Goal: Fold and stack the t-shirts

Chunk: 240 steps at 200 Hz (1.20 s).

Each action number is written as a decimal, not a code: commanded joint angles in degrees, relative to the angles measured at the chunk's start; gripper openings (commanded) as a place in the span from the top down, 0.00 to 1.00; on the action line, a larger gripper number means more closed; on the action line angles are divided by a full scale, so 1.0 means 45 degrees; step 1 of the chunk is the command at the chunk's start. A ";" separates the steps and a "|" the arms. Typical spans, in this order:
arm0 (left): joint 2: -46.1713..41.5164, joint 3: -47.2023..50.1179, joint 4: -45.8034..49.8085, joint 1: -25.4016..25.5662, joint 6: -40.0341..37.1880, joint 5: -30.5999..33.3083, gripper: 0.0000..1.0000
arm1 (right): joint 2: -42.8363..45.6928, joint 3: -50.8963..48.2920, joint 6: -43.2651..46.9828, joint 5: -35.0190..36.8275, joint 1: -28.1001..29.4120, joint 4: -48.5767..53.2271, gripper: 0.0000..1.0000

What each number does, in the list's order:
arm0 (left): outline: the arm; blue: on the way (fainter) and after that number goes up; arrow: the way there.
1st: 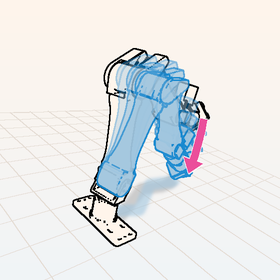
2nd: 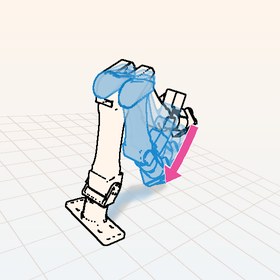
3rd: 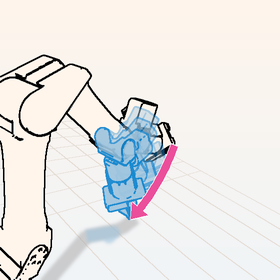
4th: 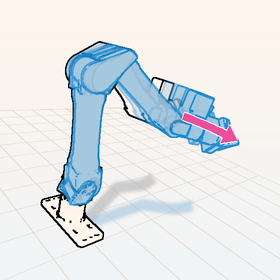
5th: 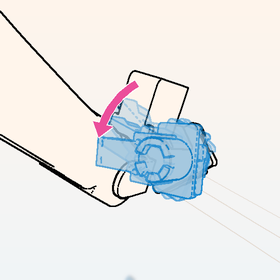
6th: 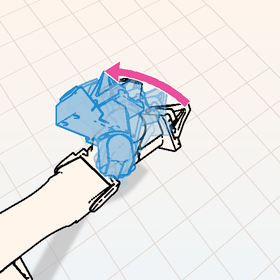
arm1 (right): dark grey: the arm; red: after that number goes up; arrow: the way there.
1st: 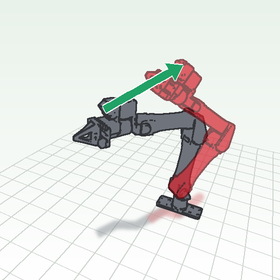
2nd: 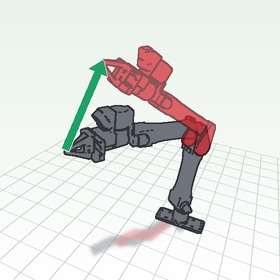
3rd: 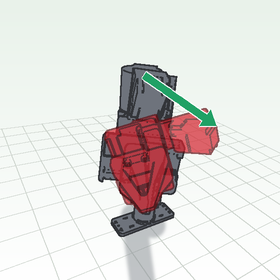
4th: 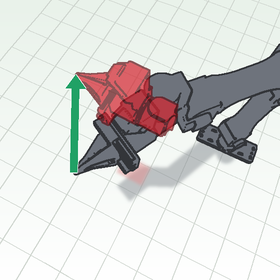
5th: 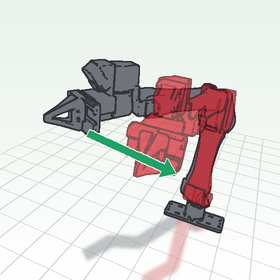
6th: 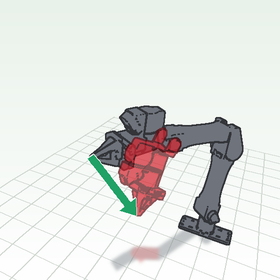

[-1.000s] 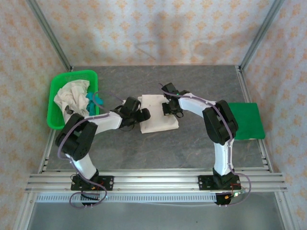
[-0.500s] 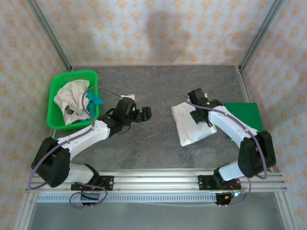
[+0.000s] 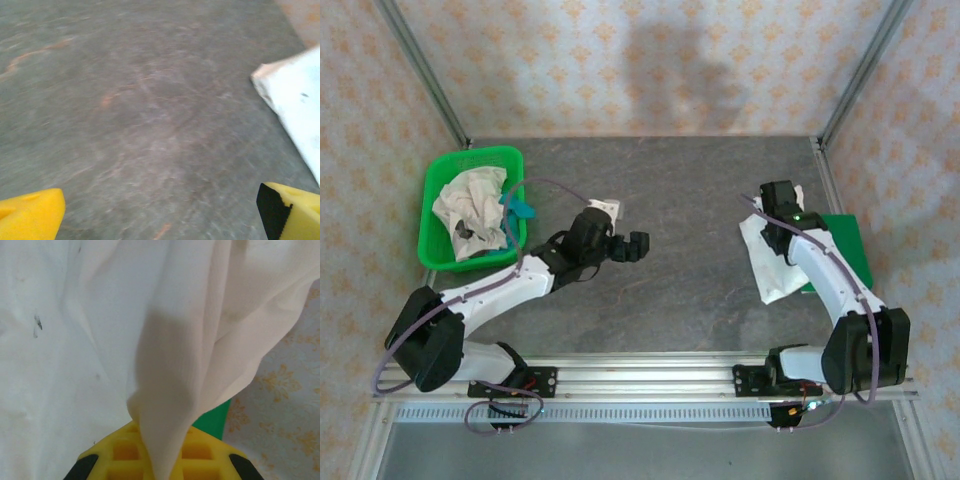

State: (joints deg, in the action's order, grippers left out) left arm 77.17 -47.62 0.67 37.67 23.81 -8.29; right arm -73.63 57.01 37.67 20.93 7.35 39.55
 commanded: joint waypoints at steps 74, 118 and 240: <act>0.0302 0.0333 -0.2010 0.0848 -0.1829 -0.0754 0.00 | 0.1044 0.1579 0.2130 0.0408 -0.1677 -0.0346 1.00; 0.0558 0.0271 -0.2257 0.0867 -0.1698 -0.0871 0.00 | 0.1177 0.2148 0.2384 0.0418 -0.1839 -0.0174 1.00; 0.0508 0.0232 -0.2140 0.0867 -0.1752 -0.0831 0.00 | -0.0353 0.2023 0.3032 0.0487 -0.3451 -0.1424 1.00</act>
State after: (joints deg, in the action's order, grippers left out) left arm 79.35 -45.06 -7.55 41.28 17.41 -11.79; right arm -74.11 64.86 49.84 20.36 -6.37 36.69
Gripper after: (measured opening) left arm 0.997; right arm 0.063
